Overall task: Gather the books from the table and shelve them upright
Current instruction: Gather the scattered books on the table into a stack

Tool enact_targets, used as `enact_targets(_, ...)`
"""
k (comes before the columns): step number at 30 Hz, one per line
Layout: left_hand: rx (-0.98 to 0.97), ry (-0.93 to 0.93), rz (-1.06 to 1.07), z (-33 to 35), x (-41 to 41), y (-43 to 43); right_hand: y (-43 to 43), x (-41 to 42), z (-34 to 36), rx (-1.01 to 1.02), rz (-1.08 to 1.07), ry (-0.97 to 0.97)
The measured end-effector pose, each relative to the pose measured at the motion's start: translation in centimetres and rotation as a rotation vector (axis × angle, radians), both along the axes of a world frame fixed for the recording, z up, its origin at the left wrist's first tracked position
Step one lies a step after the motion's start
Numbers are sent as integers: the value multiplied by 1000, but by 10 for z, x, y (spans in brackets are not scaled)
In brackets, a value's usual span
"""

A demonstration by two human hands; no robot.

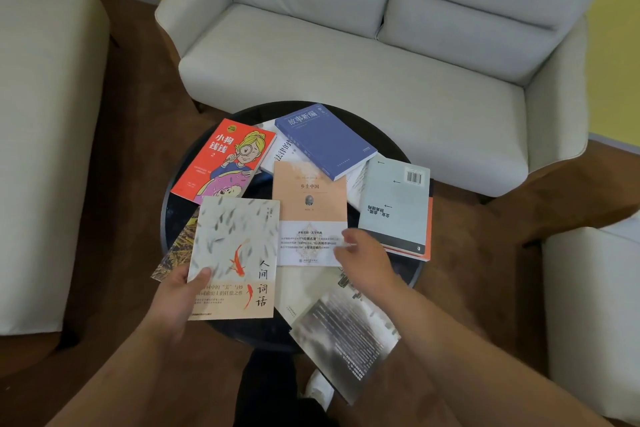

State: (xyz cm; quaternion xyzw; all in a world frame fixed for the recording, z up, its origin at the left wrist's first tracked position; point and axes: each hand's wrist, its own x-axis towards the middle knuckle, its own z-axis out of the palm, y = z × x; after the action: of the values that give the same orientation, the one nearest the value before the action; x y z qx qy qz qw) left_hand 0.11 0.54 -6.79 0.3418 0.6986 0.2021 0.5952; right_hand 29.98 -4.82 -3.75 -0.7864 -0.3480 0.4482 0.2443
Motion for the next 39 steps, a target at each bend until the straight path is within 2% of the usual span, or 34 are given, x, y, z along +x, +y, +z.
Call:
enact_targets(2,-6,3,-5,-2,0,2,30,-5,-9,-49,8,-29)
enact_targets(6,-15,21,-23,-8,-4,5,56,-12,-26,-127,-142,-108)
enact_targets(12,-23,10,-40,-9,-5,7,67,-12,-38,-170,-208,-91)
enact_targets(14,-34,1,-34,-8,-7,7,70,-8,-35,-186,-219,-39)
enact_targets(16,-49,-15,-13,-5,-9,6,71,-3,-28,-179,-157,-71)
enact_targets(18,-46,-45,10,1,-12,6,70,-2,-17,-128,-179,37)
enact_targets(22,-34,-75,4,19,-21,0,59,-8,2,-90,-222,461)
enact_targets(24,-40,-107,6,31,-25,-4,49,-9,11,-61,-239,559)
enact_targets(27,-65,-207,11,53,-26,-10,27,-8,26,-7,-203,464)
enact_targets(32,-150,-530,-31,95,-9,-24,-19,-12,78,94,-111,320)
enact_targets(35,-182,-629,-110,111,24,-40,-47,-19,97,110,-33,250)
enact_targets(39,-215,-667,-186,117,80,-70,-70,-34,99,155,10,40)
